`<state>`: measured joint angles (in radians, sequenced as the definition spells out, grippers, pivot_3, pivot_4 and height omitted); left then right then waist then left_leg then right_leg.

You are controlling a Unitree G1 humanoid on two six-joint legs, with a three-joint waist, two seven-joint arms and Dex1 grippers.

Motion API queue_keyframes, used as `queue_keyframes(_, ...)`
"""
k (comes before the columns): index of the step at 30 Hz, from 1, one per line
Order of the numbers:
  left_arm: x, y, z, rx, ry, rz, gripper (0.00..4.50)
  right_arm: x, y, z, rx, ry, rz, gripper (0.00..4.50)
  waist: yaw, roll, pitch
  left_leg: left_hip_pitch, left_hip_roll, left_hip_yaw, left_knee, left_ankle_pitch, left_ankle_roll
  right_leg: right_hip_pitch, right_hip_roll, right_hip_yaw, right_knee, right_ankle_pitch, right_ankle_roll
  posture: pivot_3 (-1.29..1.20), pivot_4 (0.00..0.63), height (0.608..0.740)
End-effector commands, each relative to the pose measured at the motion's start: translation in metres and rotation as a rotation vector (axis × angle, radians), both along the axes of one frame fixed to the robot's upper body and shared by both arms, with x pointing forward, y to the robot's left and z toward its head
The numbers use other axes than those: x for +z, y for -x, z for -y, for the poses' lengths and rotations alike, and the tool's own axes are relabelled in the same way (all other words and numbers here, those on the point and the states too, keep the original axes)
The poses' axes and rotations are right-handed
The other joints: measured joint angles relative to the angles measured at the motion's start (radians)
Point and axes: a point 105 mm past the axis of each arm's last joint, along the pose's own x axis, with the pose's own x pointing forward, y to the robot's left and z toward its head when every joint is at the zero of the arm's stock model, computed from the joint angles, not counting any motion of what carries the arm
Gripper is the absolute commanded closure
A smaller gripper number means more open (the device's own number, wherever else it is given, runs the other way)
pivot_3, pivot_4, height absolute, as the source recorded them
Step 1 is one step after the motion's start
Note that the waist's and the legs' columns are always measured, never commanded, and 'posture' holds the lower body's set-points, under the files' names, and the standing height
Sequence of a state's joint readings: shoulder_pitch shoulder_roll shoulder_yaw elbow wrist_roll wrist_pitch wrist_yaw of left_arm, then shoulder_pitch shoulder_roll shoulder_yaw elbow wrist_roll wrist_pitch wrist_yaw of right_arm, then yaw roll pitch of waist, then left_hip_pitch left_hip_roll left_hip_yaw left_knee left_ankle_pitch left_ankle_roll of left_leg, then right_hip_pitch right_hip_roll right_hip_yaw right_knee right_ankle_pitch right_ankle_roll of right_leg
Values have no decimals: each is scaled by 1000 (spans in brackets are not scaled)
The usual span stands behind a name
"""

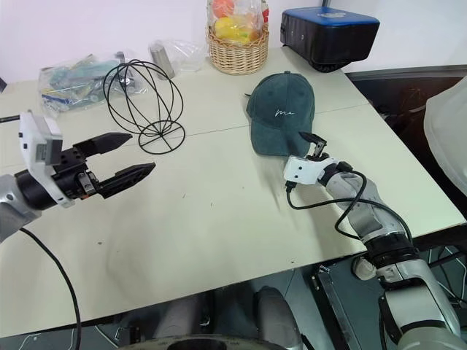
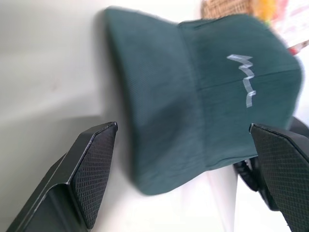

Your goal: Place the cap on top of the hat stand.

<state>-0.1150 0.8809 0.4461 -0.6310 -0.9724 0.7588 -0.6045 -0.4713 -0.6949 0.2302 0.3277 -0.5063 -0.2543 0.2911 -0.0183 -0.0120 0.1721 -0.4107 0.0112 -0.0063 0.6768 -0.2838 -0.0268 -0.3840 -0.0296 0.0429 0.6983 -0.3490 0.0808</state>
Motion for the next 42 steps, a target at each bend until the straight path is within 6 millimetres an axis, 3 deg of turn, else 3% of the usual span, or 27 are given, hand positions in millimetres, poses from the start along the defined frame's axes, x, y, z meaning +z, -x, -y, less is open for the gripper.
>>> queue_keyframes(1, 8, 5, 1, -1, 1, 44, 68, 6, -2, 2, 0, 32, 34, 0, 0, 0, 0, 0, 0, 0, 0, 0, 0, 0, 0, 0, 0, 0, 0, 0, 150, 740)
queue_keyframes(20, 13, 4, 1, 7, -7, 58, 68, 8, -21, 33, -186, 73, 151, 0, 0, 0, 0, 0, 0, 0, 0, 1, -2, 1, 0, 0, 0, 0, 0, 0, 150, 740)
queue_keyframes(31, 15, 3, 1, 9, -14, 68, 68, -5, -20, 31, -197, 41, 89, 0, 0, 0, 0, 1, 0, 0, 1, 1, -1, 2, 0, 0, 0, 0, 0, 0, 150, 740)
queue_keyframes(35, 16, 3, 2, 8, -15, 72, 0, -7, -19, 30, -192, 32, 76, 1313, 1, 0, 0, 2, 0, 0, 1, 1, -1, 2, 0, 0, 0, 0, 0, 0, 150, 740)
queue_keyframes(40, 17, 2, 2, 7, -15, 75, 0, -7, -18, 28, -183, 22, 68, 4066, -2, -1, -1, 2, 0, 0, 1, 1, -1, 3, 0, 0, 0, 0, 0, 0, 150, 740)
queue_keyframes(41, 17, 2, 2, 7, -15, 76, 0, -7, -18, 27, -178, 28, 68, 4446, -2, -1, -1, 2, 0, 0, 0, 1, -1, 3, 1, 0, 0, 0, 0, 0, 150, 740)
queue_keyframes(42, 17, 2, 2, 7, -14, 76, 0, -7, -17, 26, -176, 22, 70, 4446, -3, -1, -1, 3, 0, 0, 0, 0, -1, 3, 1, 0, 0, 0, 0, 0, 150, 740)
